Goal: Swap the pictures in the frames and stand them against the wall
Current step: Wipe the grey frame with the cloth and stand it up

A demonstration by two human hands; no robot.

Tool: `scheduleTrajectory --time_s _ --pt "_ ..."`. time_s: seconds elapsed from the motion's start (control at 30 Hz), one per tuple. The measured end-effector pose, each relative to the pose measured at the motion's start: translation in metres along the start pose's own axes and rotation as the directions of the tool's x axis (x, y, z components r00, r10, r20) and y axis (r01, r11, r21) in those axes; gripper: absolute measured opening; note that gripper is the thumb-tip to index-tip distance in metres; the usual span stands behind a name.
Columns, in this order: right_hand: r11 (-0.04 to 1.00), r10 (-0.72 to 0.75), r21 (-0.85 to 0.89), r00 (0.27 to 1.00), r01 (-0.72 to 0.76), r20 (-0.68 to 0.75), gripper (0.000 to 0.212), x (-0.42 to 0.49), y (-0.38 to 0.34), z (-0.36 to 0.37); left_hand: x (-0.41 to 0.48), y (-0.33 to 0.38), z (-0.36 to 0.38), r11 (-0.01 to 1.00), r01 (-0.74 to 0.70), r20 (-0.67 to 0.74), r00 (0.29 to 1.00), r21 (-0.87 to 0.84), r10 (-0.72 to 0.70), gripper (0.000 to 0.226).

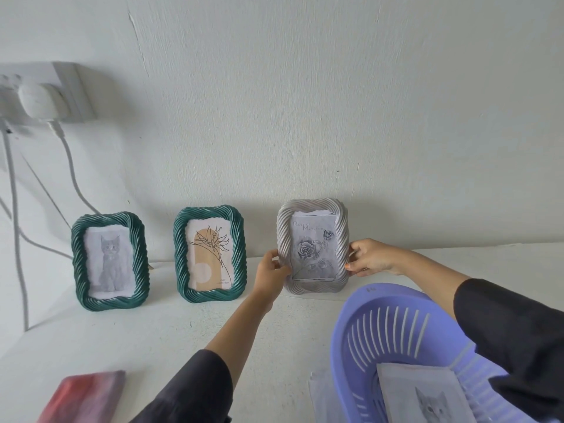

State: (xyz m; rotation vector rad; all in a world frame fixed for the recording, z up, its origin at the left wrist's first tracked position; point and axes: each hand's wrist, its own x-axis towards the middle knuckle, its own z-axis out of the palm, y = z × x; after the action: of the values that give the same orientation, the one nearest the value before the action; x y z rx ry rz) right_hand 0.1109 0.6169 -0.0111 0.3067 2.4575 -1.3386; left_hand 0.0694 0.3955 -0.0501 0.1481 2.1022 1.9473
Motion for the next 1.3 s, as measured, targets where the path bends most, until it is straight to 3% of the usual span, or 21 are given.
scheduleTrajectory --time_s 0.33,0.5,0.67,1.0,1.13,1.3 --pt "0.999 0.039 -0.021 0.998 -0.040 -0.046 0.021 -0.004 -0.002 0.001 -0.009 0.008 0.002 0.999 0.000 -0.057 0.998 0.043 0.002 0.041" --pt "0.996 0.069 -0.039 0.981 -0.077 -0.182 0.021 -0.011 -0.007 -0.004 -0.021 0.018 0.002 0.994 -0.049 -0.118 0.991 0.095 0.060 0.046" --pt "0.951 -0.049 -0.278 0.819 -0.138 -0.572 0.036 -0.033 -0.013 -0.003 -0.037 0.033 -0.001 0.975 -0.093 -0.212 0.968 0.200 0.136 0.049" --pt "0.920 -0.304 -0.391 0.600 -0.015 -0.740 0.035 -0.113 -0.051 0.048 -0.101 0.054 -0.020 0.937 -0.185 -0.170 0.955 0.296 0.243 0.039" --pt "0.914 -0.313 -0.405 0.627 -0.004 -0.713 0.036 -0.151 -0.059 0.085 -0.136 0.050 -0.025 0.932 -0.179 -0.122 0.966 0.316 0.227 0.032" --pt "0.915 -0.251 -0.402 0.730 -0.037 -0.636 0.036 -0.192 -0.046 0.127 -0.180 0.019 -0.024 0.873 -0.036 0.071 0.997 0.487 0.001 0.010"
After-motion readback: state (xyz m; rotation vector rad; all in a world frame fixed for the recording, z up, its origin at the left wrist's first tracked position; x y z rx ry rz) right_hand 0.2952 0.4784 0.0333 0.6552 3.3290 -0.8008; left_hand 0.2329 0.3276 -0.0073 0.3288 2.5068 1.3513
